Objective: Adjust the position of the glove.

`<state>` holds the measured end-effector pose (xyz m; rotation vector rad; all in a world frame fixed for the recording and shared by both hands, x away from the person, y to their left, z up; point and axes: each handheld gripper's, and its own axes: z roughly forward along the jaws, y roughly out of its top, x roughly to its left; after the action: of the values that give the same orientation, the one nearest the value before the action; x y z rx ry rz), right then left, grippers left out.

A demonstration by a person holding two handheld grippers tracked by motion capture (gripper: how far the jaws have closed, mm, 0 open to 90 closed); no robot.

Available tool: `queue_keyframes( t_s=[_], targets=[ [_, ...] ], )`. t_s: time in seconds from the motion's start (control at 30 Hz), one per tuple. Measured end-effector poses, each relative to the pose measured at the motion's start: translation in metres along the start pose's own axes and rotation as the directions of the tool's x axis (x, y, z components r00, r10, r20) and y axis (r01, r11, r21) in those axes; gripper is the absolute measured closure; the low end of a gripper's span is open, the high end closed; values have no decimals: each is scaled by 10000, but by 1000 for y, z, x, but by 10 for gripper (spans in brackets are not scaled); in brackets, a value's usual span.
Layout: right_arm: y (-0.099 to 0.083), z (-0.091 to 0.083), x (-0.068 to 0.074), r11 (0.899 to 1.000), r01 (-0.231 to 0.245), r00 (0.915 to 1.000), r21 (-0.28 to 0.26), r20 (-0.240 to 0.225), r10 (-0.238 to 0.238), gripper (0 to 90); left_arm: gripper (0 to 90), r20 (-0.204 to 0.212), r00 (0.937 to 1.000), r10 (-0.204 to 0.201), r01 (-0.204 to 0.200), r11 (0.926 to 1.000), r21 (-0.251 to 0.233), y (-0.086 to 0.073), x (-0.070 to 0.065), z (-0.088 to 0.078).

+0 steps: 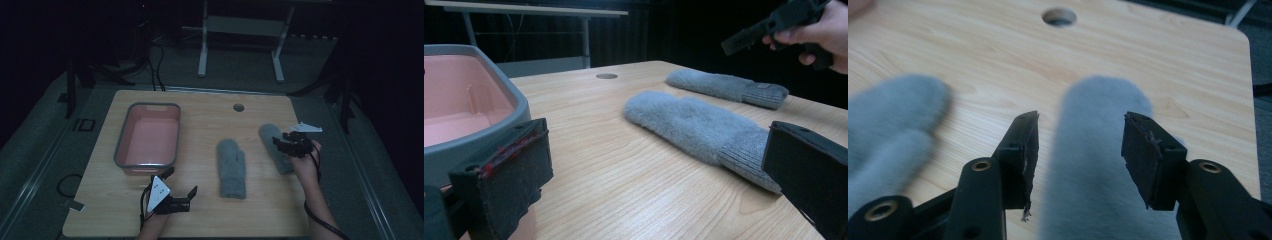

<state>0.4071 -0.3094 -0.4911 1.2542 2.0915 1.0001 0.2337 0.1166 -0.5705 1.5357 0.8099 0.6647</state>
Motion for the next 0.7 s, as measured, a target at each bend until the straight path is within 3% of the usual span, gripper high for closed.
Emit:
queue_keyframes(
  t_s=[0.23, 0.3, 0.33, 0.47, 0.5, 0.57, 0.7],
  targets=[
    [-18, 28, -19, 9976, -53, 10000, 686, -52, 57, 491, 1, -12, 10000, -17, 17, 10000, -10, 0, 0, 0],
    [-19, 30, -20, 9972, -75, 9999, 744, -63, 80, 488, 1, -9, 10000, -19, 19, 10000, -6, 0, 0, 0],
    [-27, 41, -24, 9928, -363, 9992, 1139, -106, 377, 490, 1, -10, 10000, -26, 26, 10000, -12, 0, 0, 0],
    [-32, 46, -23, 9904, -334, 9994, 1344, 0, 337, 515, 1, -8, 10000, -15, 15, 10000, -27, 0, 0, 0],
    [-34, 47, -22, 9911, -379, 9993, 1273, -8, 384, 533, 1, -1, 10000, 14, -14, 10000, -19, 0, 0, 0],
    [-39, 46, -17, 9932, -428, 9989, 1087, 256, 403, 680, 1, -2, 10000, 39, -39, 10000, -13, 0, 0, 0],
    [-39, 46, -14, 9912, -665, 9976, 1149, 280, 636, 773, 1, -18, 10000, 33, -33, 10000, -27, 0, 0, 0]
  ],
)
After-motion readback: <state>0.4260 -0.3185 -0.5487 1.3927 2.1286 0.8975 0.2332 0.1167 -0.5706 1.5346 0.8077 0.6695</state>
